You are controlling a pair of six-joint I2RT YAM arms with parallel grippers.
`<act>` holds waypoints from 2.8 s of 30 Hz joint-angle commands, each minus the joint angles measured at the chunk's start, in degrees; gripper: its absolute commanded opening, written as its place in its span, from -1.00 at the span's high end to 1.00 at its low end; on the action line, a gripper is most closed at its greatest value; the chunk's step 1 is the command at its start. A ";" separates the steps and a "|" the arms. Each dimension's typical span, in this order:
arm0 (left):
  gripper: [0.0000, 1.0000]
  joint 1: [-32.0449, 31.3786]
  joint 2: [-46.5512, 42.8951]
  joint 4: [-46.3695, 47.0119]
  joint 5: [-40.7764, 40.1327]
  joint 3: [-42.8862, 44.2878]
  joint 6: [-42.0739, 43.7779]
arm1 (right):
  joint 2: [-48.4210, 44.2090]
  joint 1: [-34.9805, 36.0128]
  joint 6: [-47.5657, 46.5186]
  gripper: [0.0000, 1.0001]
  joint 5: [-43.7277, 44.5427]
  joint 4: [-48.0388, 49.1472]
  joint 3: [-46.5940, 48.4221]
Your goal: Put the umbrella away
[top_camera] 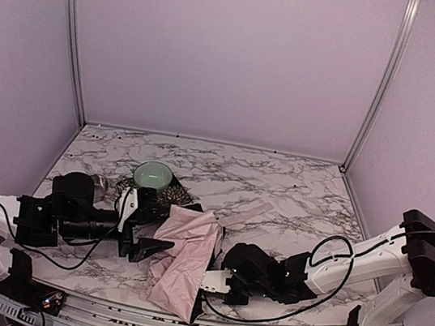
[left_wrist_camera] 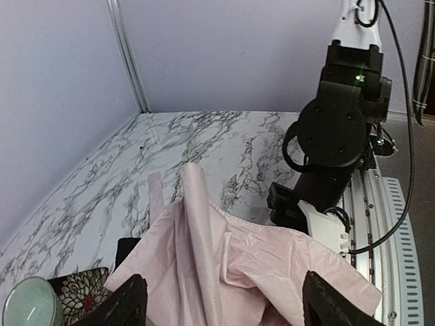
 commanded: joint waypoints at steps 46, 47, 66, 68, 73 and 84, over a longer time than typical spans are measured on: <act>1.00 9.22 39.39 -0.18 -9.11 18.06 1.40 | 1.14 3.52 -4.17 1.00 1.11 -0.23 -3.78; 1.00 9.72 40.44 -1.20 -9.86 18.56 2.21 | 1.02 3.62 -4.25 1.00 1.16 -0.22 -3.85; 1.00 5.01 51.91 -14.38 -7.80 22.56 -1.07 | -2.22 3.67 -4.01 0.81 6.02 0.88 -4.58; 1.00 4.98 52.69 -14.20 -7.33 22.20 -1.56 | -2.65 3.66 -3.83 0.59 7.27 0.44 -4.32; 1.00 4.92 52.79 -13.59 -6.44 21.36 -1.77 | -3.81 3.67 -3.20 0.13 9.53 -2.62 -2.88; 1.00 4.95 52.12 -12.17 -5.38 20.13 -1.91 | -13.15 6.95 -3.40 -0.99 11.69 0.71 -1.64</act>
